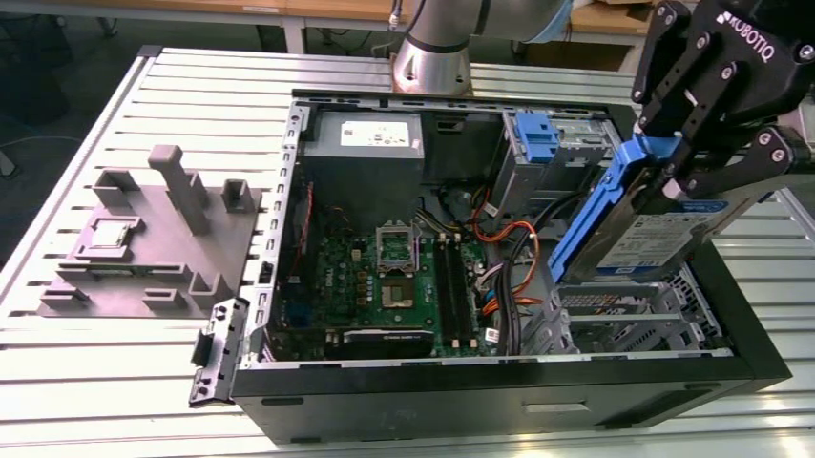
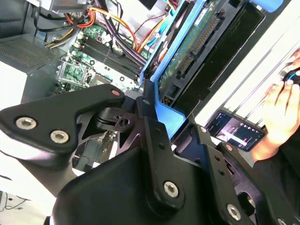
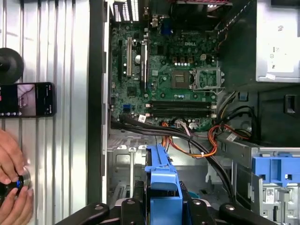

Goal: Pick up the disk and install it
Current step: 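Insert the disk into the insertion slot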

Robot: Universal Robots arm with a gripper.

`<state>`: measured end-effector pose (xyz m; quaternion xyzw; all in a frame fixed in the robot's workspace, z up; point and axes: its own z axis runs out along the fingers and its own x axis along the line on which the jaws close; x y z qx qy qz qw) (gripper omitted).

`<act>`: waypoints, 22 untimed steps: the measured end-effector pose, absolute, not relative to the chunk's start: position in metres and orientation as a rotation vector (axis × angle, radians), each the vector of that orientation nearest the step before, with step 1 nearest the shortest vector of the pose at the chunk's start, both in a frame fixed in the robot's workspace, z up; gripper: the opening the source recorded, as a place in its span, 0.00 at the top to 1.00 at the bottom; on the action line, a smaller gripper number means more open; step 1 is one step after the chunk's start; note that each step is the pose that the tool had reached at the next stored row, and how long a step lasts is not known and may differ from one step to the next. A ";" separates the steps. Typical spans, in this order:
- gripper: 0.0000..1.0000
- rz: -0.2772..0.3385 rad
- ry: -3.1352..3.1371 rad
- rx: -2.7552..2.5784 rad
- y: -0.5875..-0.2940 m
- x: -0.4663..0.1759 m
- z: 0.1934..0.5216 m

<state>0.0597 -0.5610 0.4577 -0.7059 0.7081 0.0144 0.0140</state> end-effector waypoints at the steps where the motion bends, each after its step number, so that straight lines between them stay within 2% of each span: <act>1: 0.63 0.044 2.206 -2.199 -0.562 0.060 0.457; 22: 0.63 0.043 2.206 -2.199 -0.562 0.049 0.457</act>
